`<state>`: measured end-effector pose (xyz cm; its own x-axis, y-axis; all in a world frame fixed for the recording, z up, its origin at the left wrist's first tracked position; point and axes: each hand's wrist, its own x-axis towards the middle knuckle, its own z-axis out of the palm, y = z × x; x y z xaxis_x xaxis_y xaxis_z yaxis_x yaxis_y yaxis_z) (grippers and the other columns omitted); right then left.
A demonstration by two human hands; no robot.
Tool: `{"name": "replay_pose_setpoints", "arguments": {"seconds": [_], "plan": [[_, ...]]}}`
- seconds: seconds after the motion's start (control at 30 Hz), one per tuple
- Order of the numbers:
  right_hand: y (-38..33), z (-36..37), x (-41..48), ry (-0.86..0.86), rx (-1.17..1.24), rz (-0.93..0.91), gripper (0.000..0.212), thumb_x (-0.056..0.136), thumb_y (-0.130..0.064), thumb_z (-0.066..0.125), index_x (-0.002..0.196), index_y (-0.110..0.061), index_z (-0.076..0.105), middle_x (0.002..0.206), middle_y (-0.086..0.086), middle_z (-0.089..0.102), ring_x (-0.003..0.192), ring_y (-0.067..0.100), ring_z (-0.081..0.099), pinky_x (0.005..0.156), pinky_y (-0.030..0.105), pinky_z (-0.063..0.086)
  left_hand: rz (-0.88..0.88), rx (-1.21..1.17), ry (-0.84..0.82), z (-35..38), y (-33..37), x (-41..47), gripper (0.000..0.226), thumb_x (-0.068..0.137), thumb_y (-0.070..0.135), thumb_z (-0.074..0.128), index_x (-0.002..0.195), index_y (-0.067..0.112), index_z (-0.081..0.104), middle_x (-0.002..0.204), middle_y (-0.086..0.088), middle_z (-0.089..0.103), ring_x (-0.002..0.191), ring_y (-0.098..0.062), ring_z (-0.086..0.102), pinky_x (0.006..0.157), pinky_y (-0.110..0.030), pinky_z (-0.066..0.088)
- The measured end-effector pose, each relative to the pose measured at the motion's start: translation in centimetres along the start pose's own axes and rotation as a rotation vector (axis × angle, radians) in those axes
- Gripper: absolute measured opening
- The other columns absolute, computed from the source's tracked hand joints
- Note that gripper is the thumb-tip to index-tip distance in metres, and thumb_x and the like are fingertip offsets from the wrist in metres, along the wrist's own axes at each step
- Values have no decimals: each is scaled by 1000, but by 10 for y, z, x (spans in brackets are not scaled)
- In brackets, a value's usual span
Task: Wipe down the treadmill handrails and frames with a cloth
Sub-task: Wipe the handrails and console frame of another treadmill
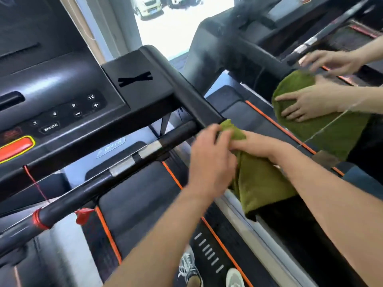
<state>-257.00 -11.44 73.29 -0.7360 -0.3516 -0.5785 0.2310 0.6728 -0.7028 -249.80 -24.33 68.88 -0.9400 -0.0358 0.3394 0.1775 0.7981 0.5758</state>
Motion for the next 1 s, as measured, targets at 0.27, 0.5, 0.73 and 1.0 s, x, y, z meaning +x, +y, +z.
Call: {"name": "replay_pose_setpoints", "arguments": {"seconds": [0.27, 0.5, 0.73, 1.0], "plan": [[23, -7, 20, 54, 122, 111, 56, 93, -62, 41, 127, -22, 60, 131, 2, 57, 118, 18, 53, 108, 32, 36, -260, -175, -2, 54, 45, -11, 74, 89, 48, 31, 154, 16, 18, 163, 2, 10, 149, -17, -7, 118, -54, 10], [76, -14, -47, -58, 25, 94, 66, 91, -71, 27, 136, -32, 54, 135, -2, 55, 119, 15, 51, 102, 30, 36, -176, -108, 5, 75, 80, -59, 73, 84, 47, 43, 152, 25, 28, 161, 6, 17, 149, -17, 2, 113, -62, 16], [117, 1, -122, 106, -478, 30, 66, 94, -65, 32, 144, -22, 34, 134, 15, 56, 119, 33, 55, 95, 38, 42, -491, -633, 61, 75, 124, -104, 58, 93, 27, 47, 147, 32, 28, 154, 24, 7, 146, 3, -1, 122, -28, 1], [99, 3, -81, 94, -411, -159, 73, 95, -37, 46, 153, -20, 6, 138, 18, 51, 122, 35, 52, 99, 40, 42, -602, -546, 87, 74, 96, -62, 73, 100, 18, 47, 155, 16, -1, 163, -1, -7, 149, -10, -6, 118, -22, -5]]}}
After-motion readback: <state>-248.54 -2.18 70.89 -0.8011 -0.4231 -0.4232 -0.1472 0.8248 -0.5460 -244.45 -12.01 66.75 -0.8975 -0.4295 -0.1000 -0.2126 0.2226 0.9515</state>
